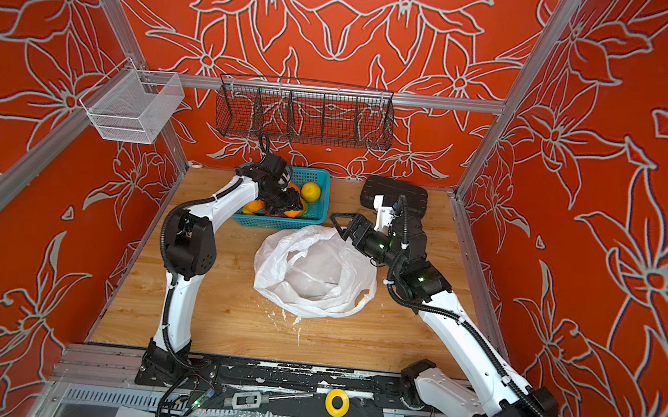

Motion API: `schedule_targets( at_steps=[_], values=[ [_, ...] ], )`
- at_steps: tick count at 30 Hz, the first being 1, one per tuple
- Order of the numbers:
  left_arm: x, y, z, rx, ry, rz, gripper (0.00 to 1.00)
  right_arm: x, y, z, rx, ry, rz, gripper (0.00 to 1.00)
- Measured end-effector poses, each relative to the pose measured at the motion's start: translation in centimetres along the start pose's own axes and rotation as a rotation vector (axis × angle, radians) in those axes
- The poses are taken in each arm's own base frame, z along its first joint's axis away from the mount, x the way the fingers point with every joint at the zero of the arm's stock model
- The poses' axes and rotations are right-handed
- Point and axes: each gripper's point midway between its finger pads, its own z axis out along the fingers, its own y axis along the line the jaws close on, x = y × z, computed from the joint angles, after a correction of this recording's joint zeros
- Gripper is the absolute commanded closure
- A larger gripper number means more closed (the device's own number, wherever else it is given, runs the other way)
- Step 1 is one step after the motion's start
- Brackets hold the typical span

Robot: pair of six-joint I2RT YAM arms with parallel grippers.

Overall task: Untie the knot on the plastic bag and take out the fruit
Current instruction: 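Lower the orange into the teal basket with left gripper and open it, then grip the white bag rim with left while right reaches into the bag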

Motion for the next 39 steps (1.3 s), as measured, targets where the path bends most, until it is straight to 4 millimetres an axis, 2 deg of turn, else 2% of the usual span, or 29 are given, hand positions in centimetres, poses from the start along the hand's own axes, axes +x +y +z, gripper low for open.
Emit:
schedule_targets(
  at_steps=[5, 9, 15, 18, 19, 21, 25, 28, 31, 33, 36, 39],
  values=[
    [0.5, 0.2, 0.7, -0.007, 0.022, 0.012, 0.17, 0.0, 0.0, 0.0, 0.0, 0.0, 0.001, 0.03],
    [0.5, 0.1, 0.6, -0.011, 0.021, 0.015, 0.09, 0.0, 0.0, 0.0, 0.001, 0.001, 0.0, 0.03],
    [0.6, 0.2, -0.6, -0.028, 0.011, 0.014, 0.07, 0.0, 0.0, 0.0, 0.001, 0.001, 0.001, 0.03],
    [0.7, -0.4, -2.7, -0.023, -0.014, 0.021, 0.07, 0.1, 0.0, 0.0, 0.002, 0.002, 0.001, 0.03],
    [0.7, -0.7, -4.0, -0.017, -0.032, 0.026, 0.06, 0.1, 0.0, -0.1, 0.003, 0.003, 0.001, 0.03],
    [0.8, -1.6, -6.7, 0.0, -0.074, 0.039, 0.06, 0.1, 0.0, -0.2, 0.002, 0.002, 0.001, 0.03],
    [1.3, -4.2, -13.4, 0.071, -0.19, 0.088, 0.06, 0.1, 0.3, -0.6, -0.004, -0.002, -0.004, 0.03],
    [2.8, -6.6, -17.8, 0.135, -0.268, 0.16, 0.08, 0.2, 0.4, -0.9, -0.001, 0.0, -0.009, 0.04],
    [5.7, -9.3, -20.4, 0.176, -0.313, 0.272, 0.1, 0.7, -0.2, -1.2, 0.012, 0.008, -0.014, 0.05],
    [8.5, -11.0, -21.0, 0.186, -0.319, 0.365, 0.11, 1.4, -1.1, -1.3, 0.031, 0.021, -0.012, 0.06],
    [11.9, -12.6, -20.8, 0.158, -0.312, 0.48, 0.11, 2.5, -2.7, -1.2, 0.067, 0.047, -0.002, 0.08],
    [14.0, -12.8, -20.2, 0.087, -0.303, 0.564, 0.11, 3.7, -4.6, -1.1, 0.107, 0.076, 0.01, 0.11]
  ],
)
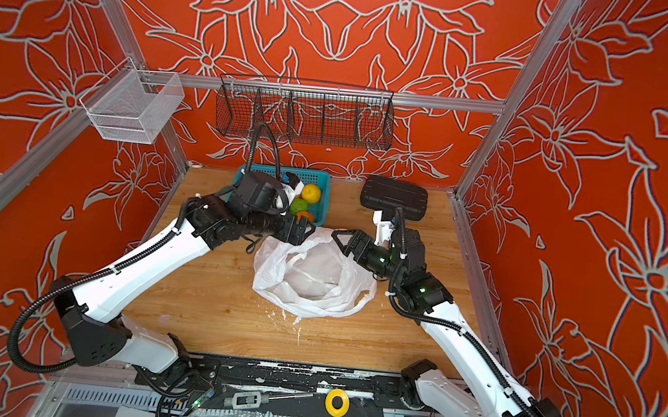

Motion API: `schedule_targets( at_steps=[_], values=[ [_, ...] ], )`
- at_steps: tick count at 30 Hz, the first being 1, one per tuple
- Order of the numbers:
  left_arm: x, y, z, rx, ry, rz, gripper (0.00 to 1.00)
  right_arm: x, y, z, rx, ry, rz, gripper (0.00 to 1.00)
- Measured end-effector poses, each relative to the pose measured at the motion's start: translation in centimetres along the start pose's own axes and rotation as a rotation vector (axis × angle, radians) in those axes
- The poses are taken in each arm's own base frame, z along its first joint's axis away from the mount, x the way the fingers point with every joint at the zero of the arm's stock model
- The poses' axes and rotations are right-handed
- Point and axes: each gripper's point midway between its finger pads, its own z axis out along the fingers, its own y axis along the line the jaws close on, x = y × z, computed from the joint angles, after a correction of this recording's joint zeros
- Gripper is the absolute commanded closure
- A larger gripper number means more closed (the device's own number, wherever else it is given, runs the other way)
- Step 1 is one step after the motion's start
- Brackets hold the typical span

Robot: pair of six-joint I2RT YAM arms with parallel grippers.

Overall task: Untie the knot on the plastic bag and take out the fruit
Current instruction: 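Grip the white bag rim with left while right reaches into the bag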

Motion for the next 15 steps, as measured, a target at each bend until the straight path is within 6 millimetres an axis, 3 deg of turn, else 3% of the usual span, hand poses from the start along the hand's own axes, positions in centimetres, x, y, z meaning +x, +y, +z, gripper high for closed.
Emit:
schedule_targets(
  at_steps=[5, 10, 15],
  values=[
    [3.4, 2.0, 0.8, -0.169, 0.099, 0.097, 0.07, 1.8, -2.5, 0.5, 0.05, 0.044, 0.018, 0.14],
    [6.9, 4.9, 2.9, -0.348, 0.25, 0.165, 0.07, 4.3, -3.6, 1.9, 0.061, 0.109, 0.018, 0.18],
    [10.5, 7.4, 4.7, -0.473, 0.383, 0.211, 0.15, 7.6, -4.1, 4.6, 0.083, 0.192, -0.002, 0.3]
  ],
)
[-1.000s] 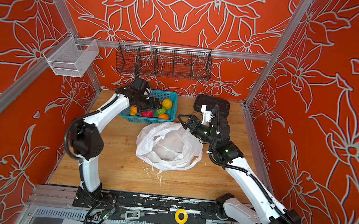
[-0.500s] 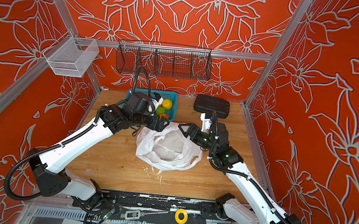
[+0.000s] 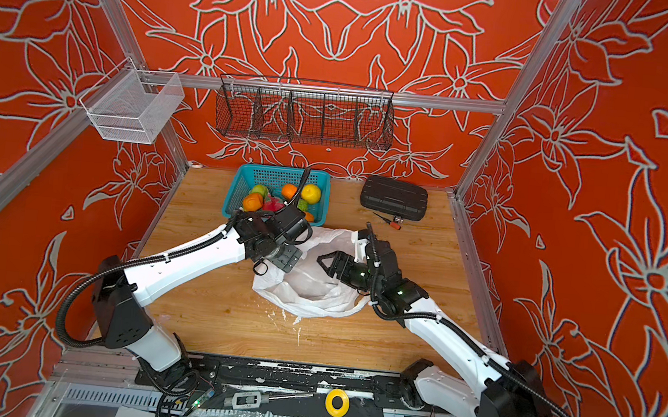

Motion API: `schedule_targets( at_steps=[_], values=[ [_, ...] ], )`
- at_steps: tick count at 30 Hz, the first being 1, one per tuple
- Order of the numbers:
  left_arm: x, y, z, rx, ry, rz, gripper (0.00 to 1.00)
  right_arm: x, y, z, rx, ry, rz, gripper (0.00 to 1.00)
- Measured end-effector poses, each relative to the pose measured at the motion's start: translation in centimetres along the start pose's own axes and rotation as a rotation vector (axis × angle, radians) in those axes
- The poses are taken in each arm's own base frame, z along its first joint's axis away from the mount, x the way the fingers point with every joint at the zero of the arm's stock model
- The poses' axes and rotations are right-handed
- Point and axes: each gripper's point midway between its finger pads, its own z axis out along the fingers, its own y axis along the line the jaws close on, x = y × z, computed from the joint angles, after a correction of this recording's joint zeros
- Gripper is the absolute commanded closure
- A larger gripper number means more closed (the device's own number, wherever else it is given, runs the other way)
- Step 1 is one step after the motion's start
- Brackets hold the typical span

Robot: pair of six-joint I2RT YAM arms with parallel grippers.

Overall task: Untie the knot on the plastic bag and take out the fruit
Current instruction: 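Grip the white bag rim with left while right reaches into the bag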

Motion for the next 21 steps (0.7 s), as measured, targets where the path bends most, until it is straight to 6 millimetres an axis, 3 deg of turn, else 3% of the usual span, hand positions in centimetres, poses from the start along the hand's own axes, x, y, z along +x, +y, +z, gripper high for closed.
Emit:
schedule_targets(
  at_steps=[1, 6, 10, 16, 21],
  values=[
    [0.3, 0.1, 0.3, -0.012, 0.013, 0.006, 0.2, 0.7, -0.1, 0.7, 0.007, 0.018, -0.005, 0.31],
    [0.5, 0.8, 0.8, -0.055, 0.029, -0.011, 0.66, 3.1, -1.1, 4.1, 0.052, 0.072, -0.027, 0.36],
    [0.2, 1.3, 0.8, -0.056, 0.021, -0.037, 0.98, 4.3, -2.2, 6.0, 0.092, 0.088, -0.058, 0.37],
    [-0.6, 2.1, -0.4, 0.007, -0.022, -0.114, 1.0, 4.4, -2.5, 8.1, 0.132, 0.058, -0.111, 0.39],
    [-2.3, 1.8, -3.4, 0.15, -0.136, -0.202, 1.0, 3.8, -3.2, 10.0, 0.163, 0.022, -0.124, 0.39]
  ],
)
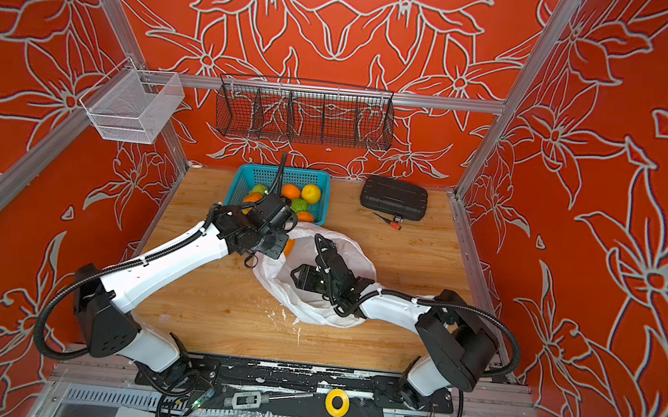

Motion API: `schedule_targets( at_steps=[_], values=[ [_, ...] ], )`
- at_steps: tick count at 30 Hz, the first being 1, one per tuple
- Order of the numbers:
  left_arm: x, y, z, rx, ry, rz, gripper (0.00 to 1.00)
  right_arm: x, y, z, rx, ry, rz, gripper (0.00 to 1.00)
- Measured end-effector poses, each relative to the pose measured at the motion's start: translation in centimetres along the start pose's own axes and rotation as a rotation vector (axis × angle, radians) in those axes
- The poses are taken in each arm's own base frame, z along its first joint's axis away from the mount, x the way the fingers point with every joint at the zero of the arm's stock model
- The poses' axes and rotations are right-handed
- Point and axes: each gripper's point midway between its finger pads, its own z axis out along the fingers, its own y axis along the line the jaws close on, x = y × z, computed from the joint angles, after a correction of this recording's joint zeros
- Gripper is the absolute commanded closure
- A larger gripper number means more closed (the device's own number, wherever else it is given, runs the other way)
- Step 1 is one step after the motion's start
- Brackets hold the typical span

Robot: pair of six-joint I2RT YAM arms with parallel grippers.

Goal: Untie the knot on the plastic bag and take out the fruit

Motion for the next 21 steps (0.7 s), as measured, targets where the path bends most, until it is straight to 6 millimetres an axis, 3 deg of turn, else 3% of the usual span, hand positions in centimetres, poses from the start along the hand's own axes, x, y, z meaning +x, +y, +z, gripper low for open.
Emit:
schedule_targets(
  at_steps=[4, 7, 11, 12, 17, 21],
  values=[
    [-1.1, -2.0, -1.6, 0.142, -0.064, -0.053, 1.0, -0.8, 0.3, 1.4, -0.002, -0.034, 0.013, 0.39],
    [-1.2, -3.1, -1.7, 0.211, -0.068, -0.077, 0.87, -1.5, 0.7, 2.1, -0.021, -0.065, 0.046, 0.35],
    [-0.4, -4.0, -1.1, 0.256, -0.045, -0.099, 0.45, -2.4, 1.1, 3.2, -0.043, -0.098, 0.102, 0.31],
    [-0.1, -4.0, -1.0, 0.26, -0.041, -0.104, 0.39, -2.6, 1.1, 3.4, -0.048, -0.105, 0.113, 0.3],
    [0.8, -2.7, -3.0, 0.289, -0.09, -0.157, 0.32, -3.4, 1.3, 3.8, -0.059, -0.125, 0.142, 0.27],
    [0.1, 0.9, -5.8, 0.302, -0.217, -0.282, 0.31, -3.8, 1.3, 3.8, -0.059, -0.133, 0.144, 0.26]
  ],
)
